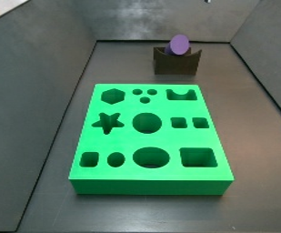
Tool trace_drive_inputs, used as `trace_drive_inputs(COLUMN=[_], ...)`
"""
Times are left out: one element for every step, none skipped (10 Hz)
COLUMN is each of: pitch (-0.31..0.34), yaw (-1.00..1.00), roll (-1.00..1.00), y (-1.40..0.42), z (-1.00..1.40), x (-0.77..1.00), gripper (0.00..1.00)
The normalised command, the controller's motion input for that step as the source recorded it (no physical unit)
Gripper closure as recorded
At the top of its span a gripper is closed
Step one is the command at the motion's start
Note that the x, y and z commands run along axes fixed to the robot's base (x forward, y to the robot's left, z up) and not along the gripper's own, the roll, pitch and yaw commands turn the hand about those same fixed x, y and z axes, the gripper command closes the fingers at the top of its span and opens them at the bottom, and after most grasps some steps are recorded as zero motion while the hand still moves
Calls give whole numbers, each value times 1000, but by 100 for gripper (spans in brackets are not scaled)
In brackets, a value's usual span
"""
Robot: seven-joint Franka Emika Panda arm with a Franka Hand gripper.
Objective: Pick up the round object. Move up. Place the round object on the fixture. Regrasp the round object. Move to above the board. Insert the round object.
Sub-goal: Regrasp the round object.
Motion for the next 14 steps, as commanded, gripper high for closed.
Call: trace_drive_inputs(pitch=[-27,-26,-23,-22,-17,-10,0,13,27,47,69,97,127,132], yaw=[32,33,34,34,36,37,38,42,45,50,59,73,94,118], roll=[1000,1000,1000,1000,1000,1000,1000,1000,1000,1000,1000,1000,1000,691], y=[-19,-16,-18,-21,-19,-22,-23,-26,-28,-32,-34,-37,-41,-41], z=[1,12,15,9,-8,-17,-16,-10,-14,-18,-20,-20,-20,-23], x=[-34,-27,-21,-8,12,26,37,53,64,75,89,96,99,101], gripper=[0,0,0,0,0,0,0,0,0,0,0,0,0,0])
